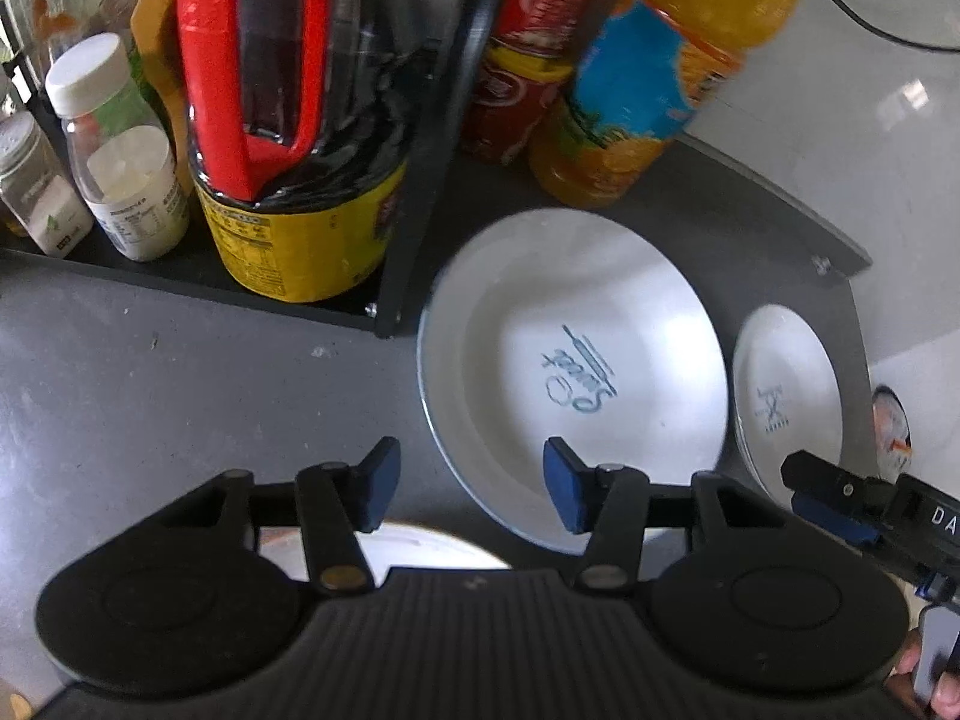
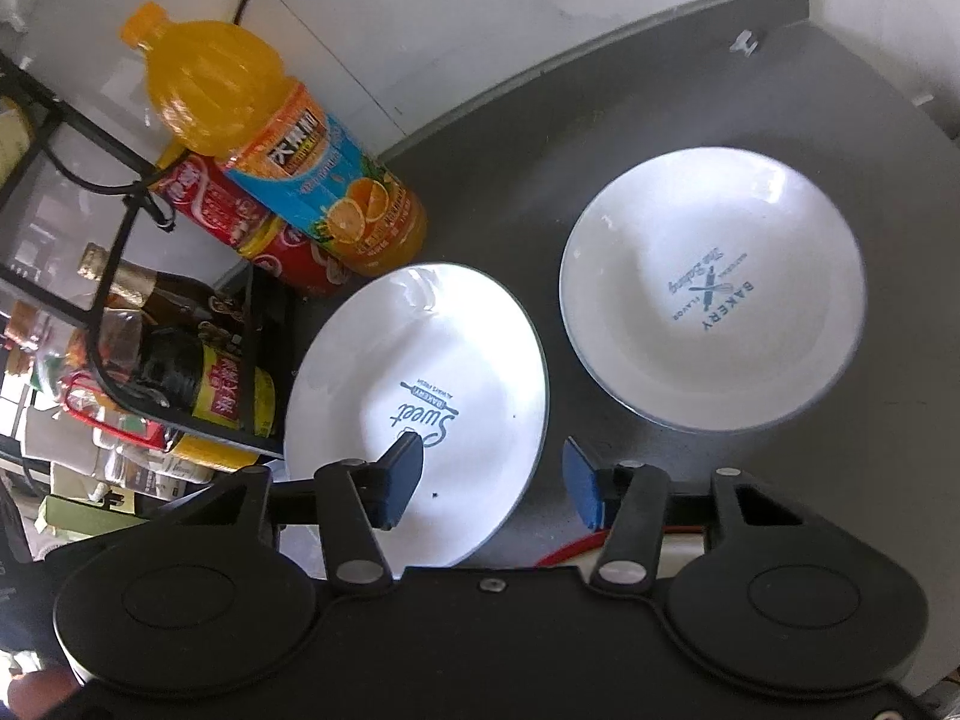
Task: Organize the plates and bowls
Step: 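Move both grippers to the white plate printed 'Sweet', then close both grippers on the rim of the 'Sweet' plate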
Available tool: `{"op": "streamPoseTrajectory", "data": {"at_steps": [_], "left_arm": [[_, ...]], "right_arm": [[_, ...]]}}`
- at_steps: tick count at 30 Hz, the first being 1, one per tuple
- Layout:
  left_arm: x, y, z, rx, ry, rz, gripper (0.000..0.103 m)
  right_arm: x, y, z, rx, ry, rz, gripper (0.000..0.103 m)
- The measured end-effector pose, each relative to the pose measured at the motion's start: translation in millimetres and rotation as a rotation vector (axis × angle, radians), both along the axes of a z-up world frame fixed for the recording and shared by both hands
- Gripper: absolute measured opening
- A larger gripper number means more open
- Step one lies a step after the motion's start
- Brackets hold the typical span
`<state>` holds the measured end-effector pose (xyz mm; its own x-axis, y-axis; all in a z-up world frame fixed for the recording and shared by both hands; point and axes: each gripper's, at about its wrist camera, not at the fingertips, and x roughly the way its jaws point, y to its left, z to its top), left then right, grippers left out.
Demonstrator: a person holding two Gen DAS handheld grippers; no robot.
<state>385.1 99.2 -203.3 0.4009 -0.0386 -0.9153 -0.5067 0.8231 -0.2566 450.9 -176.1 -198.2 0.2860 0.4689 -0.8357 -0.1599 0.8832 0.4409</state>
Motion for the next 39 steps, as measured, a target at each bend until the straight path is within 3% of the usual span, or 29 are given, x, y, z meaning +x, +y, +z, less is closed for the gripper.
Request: {"op": "streamPoseTrajectory", "data": {"at_steps": [14,20,32,34,39], "left_arm": [[19,19,-42,-0.051,0.009,0.075,0.032],[23,17,-48,-0.026,0.012,0.079,0.027],[36,18,-62,-0.035,0.026,0.095,0.015],[37,18,-62,-0.049,0.024,0.101,0.013],[33,22,-63,-0.080,0.029,0.123,0.011]], "right_arm": [[32,6,-48,-0.048,0.103,-0.006,0.038],[48,12,-66,-0.071,0.132,-0.005,0.029],[58,28,-80,-0.096,0.180,0.039,0.022],[56,31,-80,-0.084,0.172,0.055,0.014],[47,32,-76,-0.088,0.137,0.065,0.013]]}}
